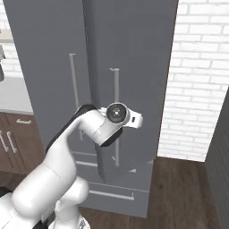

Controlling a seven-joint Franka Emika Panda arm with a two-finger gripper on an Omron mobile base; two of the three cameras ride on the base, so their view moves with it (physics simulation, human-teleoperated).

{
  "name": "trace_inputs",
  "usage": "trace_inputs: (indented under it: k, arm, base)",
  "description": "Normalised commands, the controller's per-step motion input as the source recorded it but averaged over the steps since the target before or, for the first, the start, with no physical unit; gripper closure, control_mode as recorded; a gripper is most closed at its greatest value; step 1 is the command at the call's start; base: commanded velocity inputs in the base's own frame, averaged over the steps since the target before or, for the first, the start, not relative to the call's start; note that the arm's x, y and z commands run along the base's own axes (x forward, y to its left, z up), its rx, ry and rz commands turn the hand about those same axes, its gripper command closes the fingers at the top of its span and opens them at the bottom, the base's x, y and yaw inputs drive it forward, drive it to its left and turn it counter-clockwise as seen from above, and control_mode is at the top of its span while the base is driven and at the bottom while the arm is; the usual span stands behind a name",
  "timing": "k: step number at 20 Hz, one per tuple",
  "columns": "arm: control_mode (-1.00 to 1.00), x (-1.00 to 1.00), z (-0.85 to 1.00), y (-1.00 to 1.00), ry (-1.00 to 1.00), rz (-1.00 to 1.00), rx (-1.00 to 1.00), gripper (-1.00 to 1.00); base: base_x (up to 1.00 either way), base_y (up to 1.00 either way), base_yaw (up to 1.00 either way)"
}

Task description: Take the strawberry from the fridge and place it on top of the pancake, located on the dining counter.

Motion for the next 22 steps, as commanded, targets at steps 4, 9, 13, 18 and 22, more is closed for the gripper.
trace_inputs:
  k: [4,9,13,18,22]
  arm:
    - [-1.0,-0.36,0.0,-0.82,0.01,-0.01,0.08,-1.0]
    - [-1.0,-0.55,0.0,-0.74,0.02,-0.02,0.1,-1.0]
    - [-1.0,-0.65,0.16,-0.14,0.05,-0.05,0.03,-1.0]
    - [-1.0,-0.85,0.65,0.55,0.02,0.02,-0.22,-1.0]
    - [-1.0,-0.1,0.37,1.0,0.33,0.0,-0.4,-1.0]
  base:
    - [0.0,0.0,0.0]
    - [0.0,0.0,0.0]
    - [0.0,0.0,0.0]
    - [0.0,0.0,0.0]
    - [0.0,0.0,0.0]
